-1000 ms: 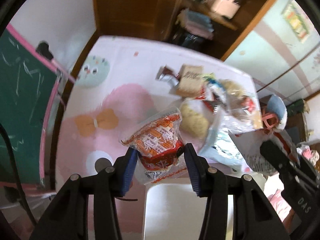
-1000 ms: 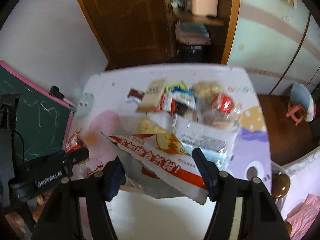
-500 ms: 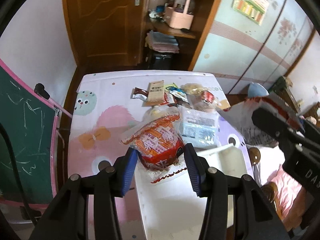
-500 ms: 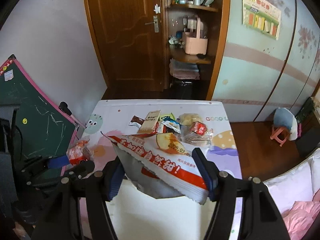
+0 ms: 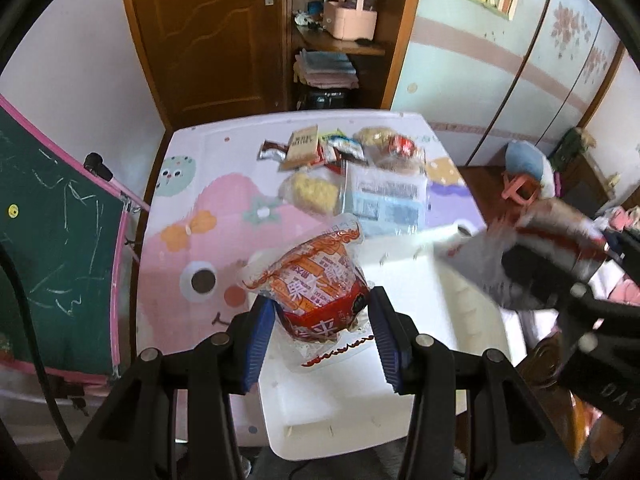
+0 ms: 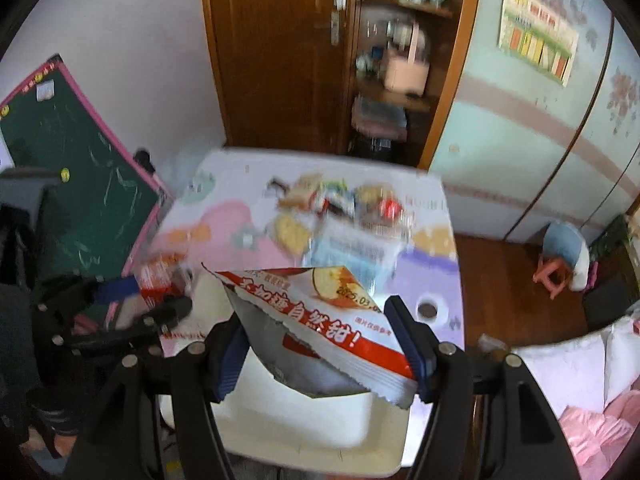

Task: Organize snacks
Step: 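Carry both packets into the white tray and open both tools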

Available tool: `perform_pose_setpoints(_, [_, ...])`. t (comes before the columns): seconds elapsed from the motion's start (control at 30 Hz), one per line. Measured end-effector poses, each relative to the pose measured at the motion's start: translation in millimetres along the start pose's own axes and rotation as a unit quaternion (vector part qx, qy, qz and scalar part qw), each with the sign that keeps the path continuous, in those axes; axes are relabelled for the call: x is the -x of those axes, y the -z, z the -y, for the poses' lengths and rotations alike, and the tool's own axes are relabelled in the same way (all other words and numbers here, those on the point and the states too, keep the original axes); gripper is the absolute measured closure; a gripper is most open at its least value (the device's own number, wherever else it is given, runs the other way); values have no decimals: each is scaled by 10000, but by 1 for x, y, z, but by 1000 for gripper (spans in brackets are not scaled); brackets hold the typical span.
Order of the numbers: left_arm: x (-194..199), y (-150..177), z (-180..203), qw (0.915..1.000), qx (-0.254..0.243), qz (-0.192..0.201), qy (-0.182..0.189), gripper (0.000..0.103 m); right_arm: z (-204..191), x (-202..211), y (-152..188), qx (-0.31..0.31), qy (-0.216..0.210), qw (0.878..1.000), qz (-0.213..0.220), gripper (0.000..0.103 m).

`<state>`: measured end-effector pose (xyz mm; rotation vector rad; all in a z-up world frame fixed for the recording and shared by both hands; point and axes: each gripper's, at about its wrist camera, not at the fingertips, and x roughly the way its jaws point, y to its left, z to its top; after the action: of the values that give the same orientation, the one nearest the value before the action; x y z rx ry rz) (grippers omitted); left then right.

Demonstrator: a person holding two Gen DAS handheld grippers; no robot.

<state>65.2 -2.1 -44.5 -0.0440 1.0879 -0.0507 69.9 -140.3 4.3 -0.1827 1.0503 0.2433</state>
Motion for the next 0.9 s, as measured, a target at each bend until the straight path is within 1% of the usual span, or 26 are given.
perform_pose_setpoints(0.07, [-8,10,6,10000,-15,-63,-69,57,8,-20,17,-75,-125,9989,-448,37])
perform_pose_setpoints(0.17, [-20,26,13,9997,14,-185,-141,57,17,-44,39,-129,-132,9958,-896,37])
perform_pose_setpoints(0.3, [-32,43,17,9992,40,-341,-182,57,20,-60,60,-210,-200,9923,-1203,37])
perform_pose_setpoints(0.4, [-33,51,20,9991,52,-350,-238,55,22,-62,63,-266,-216,9915,-1258,36])
perform_pose_setpoints(0.47, [-32,54,21,9989,55,-340,-308,50,23,-62,65,-279,-219,9913,-1267,36])
perform_pose_setpoints(0.5, [-31,55,22,9990,59,-331,-311,39,23,-62,64,-304,-225,9910,-1281,36])
perform_pose_setpoints(0.53, [-28,56,23,9990,56,-278,-347,22,25,-62,65,-375,-271,9904,-1306,36])
perform_pose_setpoints(0.6, [-20,56,26,9988,27,-101,-469,7,29,-60,67,-497,-341,9895,-1315,36])
perform_pose_setpoints(0.67, [-12,56,29,9986,-47,63,-515,6,32,-57,67,-579,-355,9894,-1283,36])
perform_pose_setpoints(0.77, [-6,55,32,9982,-102,86,-587,6,32,-50,66,-555,-303,9906,-1211,36])
perform_pose_setpoints(0.9, [-1,55,33,9982,-40,86,-598,6,31,-40,63,-476,-169,9923,-1132,36])
